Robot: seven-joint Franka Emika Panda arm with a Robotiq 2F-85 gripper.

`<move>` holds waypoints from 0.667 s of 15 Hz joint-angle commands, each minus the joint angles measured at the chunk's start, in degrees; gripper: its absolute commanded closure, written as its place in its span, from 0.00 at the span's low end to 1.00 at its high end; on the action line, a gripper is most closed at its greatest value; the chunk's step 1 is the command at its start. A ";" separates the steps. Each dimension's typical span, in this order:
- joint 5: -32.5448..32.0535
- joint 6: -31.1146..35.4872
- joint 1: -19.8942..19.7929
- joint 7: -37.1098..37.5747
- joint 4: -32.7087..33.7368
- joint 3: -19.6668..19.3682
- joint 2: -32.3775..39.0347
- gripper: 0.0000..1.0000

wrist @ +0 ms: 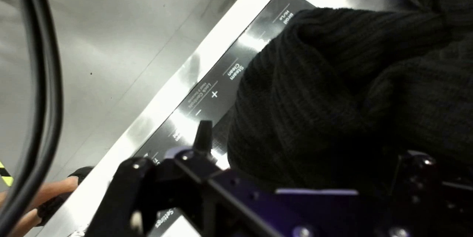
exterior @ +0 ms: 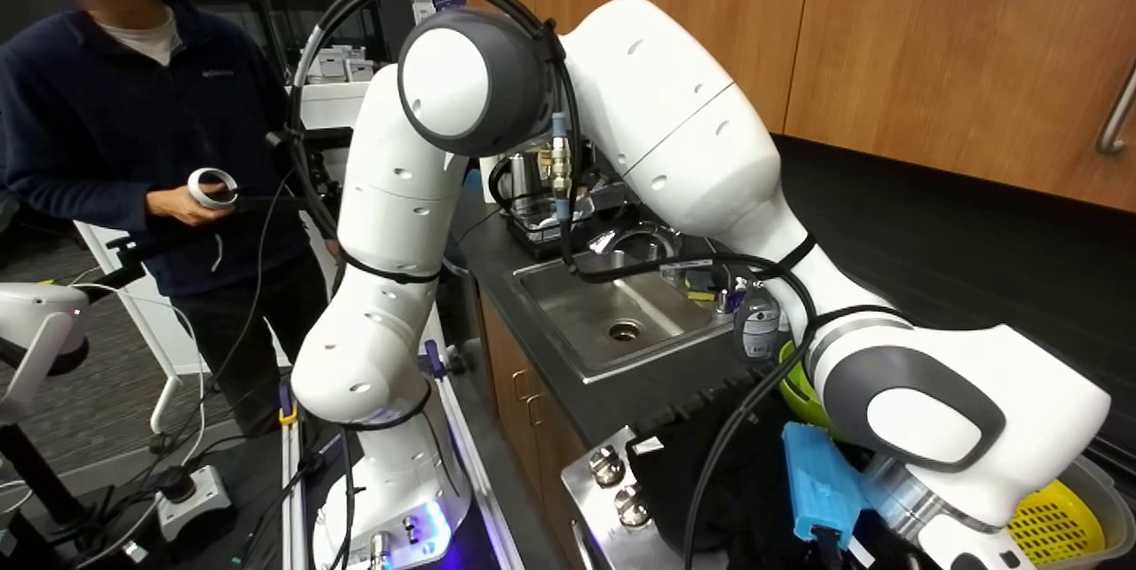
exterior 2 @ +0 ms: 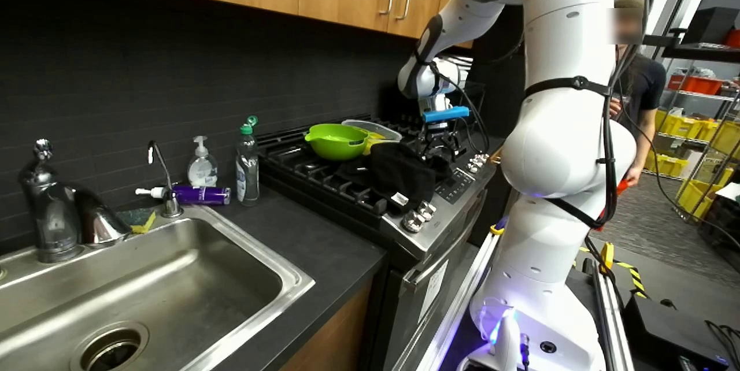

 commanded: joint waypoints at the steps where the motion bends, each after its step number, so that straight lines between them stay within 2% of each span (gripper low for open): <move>1: 1.94 0.67 -0.74 -1.70 0.33 0.49 0.61 0.26; 4: 2.50 0.91 -0.69 -2.51 0.87 0.61 0.50 0.45; 10: 2.56 0.69 -0.61 -2.56 1.83 0.94 0.58 0.93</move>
